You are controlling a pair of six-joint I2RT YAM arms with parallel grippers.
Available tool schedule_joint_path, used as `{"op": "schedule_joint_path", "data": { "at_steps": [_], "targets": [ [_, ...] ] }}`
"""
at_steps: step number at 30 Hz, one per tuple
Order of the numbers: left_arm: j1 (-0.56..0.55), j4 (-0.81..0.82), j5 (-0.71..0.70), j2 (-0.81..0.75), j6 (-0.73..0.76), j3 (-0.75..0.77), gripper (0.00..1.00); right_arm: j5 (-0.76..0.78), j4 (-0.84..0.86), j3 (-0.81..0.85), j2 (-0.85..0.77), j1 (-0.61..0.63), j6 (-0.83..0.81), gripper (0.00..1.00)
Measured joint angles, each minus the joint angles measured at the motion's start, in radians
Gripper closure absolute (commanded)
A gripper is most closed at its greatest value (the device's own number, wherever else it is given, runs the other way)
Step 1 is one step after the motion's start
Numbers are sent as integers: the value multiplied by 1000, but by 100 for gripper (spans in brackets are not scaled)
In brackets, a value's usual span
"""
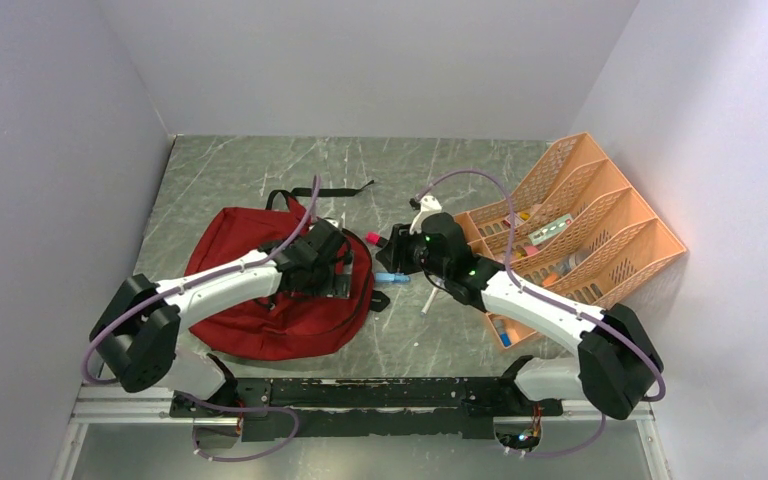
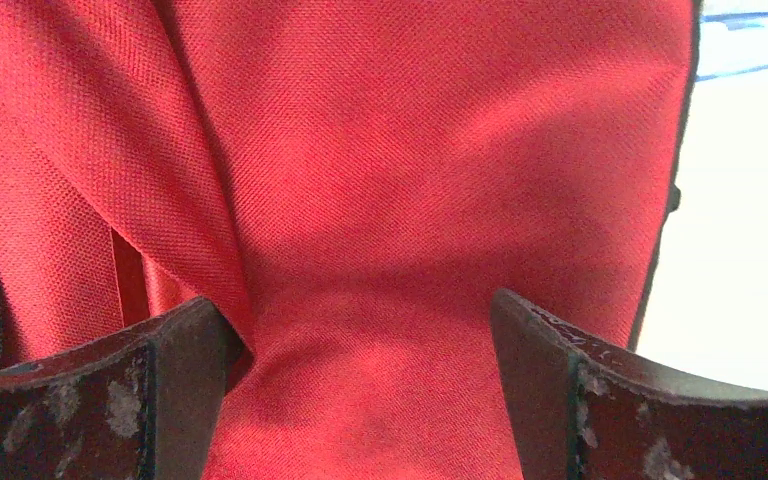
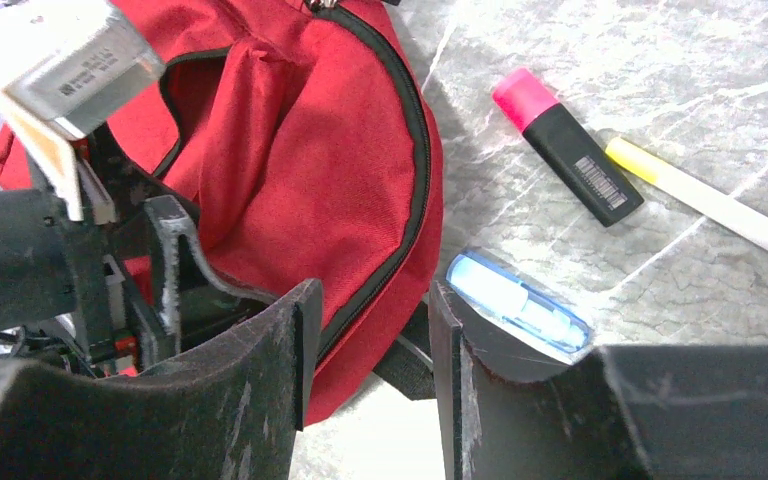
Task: Pack the student bag
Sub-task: Unzip the student bag at the center of the board.
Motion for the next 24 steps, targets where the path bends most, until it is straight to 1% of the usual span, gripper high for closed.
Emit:
{"op": "schedule_joint_path", "data": {
  "at_steps": [4, 7, 10, 13, 19, 24],
  "targets": [
    [-25, -13, -79, 26, -29, 0, 4, 15, -4, -5, -17, 0, 3, 53],
    [-54, -51, -145, 42, -51, 1, 3, 28, -8, -6, -23, 0, 6, 53],
    [-68, -87, -181, 39, -58, 4, 3, 35, -8, -6, -24, 0, 7, 53],
    [-69, -122, -195, 11, -55, 23, 3, 42, -7, -6, -24, 0, 9, 53],
    [-69, -169, -228, -89, -27, 137, 3, 43, -7, -8, -24, 0, 10, 53],
    [-57, -196, -290, -126, -2, 203, 3, 50, -14, -24, -40, 0, 10, 52]
  ]
}}
